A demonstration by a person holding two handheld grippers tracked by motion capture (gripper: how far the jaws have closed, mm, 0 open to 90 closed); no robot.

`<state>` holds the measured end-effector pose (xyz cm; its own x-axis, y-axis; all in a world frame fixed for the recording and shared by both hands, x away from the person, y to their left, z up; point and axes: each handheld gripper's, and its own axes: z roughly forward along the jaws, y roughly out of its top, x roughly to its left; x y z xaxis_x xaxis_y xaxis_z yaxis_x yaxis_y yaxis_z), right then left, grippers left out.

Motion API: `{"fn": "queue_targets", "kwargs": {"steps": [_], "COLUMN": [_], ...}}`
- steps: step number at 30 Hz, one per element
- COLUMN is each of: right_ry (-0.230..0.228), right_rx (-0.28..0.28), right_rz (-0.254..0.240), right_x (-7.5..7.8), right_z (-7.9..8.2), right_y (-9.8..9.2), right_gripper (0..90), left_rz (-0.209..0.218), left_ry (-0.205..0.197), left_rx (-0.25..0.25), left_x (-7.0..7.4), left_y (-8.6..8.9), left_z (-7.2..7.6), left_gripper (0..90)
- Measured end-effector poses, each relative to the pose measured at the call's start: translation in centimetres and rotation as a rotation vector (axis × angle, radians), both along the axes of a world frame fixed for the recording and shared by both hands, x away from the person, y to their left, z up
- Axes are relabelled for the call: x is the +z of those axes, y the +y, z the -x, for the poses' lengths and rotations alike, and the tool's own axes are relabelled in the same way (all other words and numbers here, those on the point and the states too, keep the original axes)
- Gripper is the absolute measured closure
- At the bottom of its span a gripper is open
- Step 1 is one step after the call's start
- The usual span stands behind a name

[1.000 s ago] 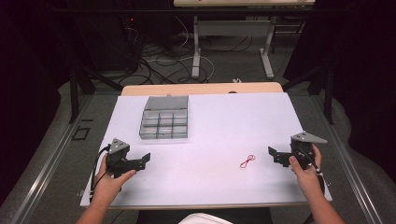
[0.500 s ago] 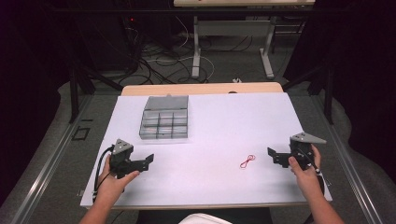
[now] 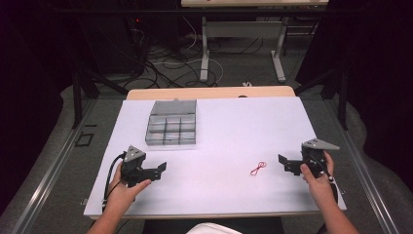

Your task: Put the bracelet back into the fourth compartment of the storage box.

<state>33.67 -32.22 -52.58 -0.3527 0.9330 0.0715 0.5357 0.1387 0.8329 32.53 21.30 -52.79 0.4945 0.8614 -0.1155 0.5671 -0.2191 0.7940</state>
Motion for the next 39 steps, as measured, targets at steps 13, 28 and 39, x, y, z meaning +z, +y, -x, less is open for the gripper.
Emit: {"fn": "queue_targets", "kwargs": {"steps": [13, 28, 39], "right_ry": [0.005, 0.006, 0.005], "right_rx": [0.012, 0.016, 0.018], "right_rz": [0.006, 0.008, 0.007], "right_x": [-0.1, -0.2, -0.2], "right_z": [0.0, 0.0, 0.0], "right_y": [0.1, 0.3, 0.4], "right_gripper": [0.0, 0.0, 0.0], "left_rz": [-0.014, 0.038, 0.036], "left_ry": [0.018, 0.029, 0.009], "left_rx": [-0.067, -0.094, -0.133], "left_x": [0.0, 0.1, 0.6], "left_y": [-2.3, -4.3, -7.1], "left_z": [-0.2, -0.7, -1.5], "left_gripper": [15.9, 21.9, 24.5]}}
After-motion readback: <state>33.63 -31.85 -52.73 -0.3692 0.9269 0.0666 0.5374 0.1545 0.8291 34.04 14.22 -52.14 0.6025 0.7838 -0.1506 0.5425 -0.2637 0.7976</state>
